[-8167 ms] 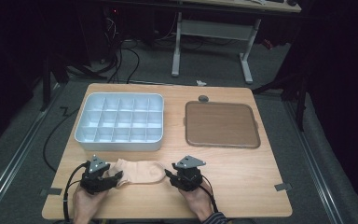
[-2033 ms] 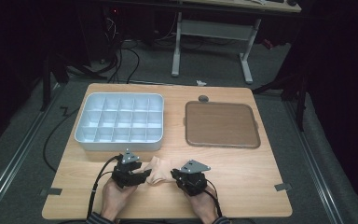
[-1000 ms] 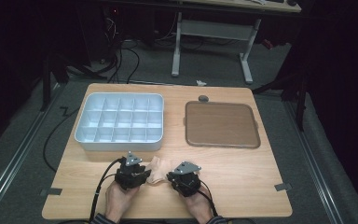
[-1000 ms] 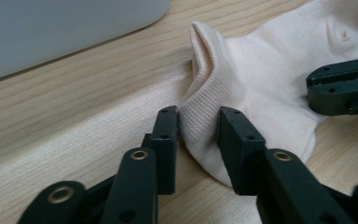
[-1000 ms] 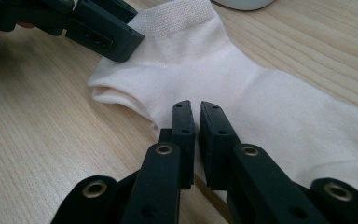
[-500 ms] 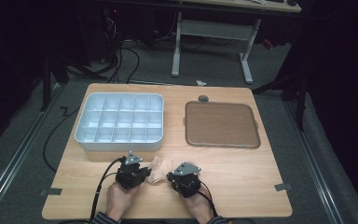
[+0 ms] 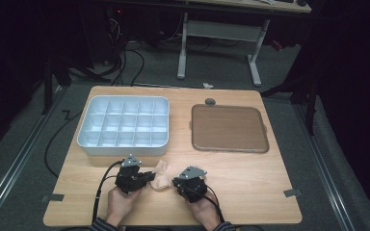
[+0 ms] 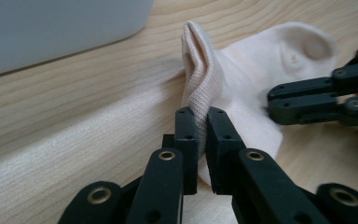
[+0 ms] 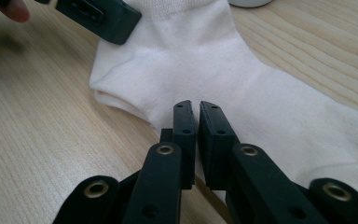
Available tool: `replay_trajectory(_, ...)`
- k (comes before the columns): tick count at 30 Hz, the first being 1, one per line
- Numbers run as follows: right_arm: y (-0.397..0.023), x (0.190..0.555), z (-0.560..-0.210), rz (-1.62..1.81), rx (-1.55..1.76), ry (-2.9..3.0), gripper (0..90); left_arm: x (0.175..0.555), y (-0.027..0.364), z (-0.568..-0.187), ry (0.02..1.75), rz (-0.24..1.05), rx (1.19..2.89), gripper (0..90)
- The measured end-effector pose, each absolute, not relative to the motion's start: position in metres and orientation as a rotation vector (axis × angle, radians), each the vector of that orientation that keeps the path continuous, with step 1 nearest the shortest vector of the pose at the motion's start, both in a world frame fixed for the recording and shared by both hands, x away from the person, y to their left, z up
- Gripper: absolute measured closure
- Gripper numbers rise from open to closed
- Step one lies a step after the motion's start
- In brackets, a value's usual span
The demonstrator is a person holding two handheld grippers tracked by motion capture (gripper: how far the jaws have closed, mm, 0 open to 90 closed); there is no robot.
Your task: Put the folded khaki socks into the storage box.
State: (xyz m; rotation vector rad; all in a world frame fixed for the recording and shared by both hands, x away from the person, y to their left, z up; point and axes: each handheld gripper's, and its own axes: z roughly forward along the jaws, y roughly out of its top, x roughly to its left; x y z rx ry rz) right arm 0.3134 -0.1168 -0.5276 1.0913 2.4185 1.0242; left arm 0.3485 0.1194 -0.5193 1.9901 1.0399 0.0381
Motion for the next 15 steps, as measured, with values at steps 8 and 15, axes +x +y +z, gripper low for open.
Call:
replay_trajectory(8, -0.113, 0.315, -0.526, 1.010, 1.103, 2.424, 85.9, 0.352, 0.123, -0.511, 1.002, 0.012, 1.981, 84.9)
replay_trajectory(15, -0.112, 0.316, -0.525, 0.998, 1.096, 2.442, 86.1, 0.352, 0.120, -0.502, 0.979, -0.012, 1.939, 84.9)
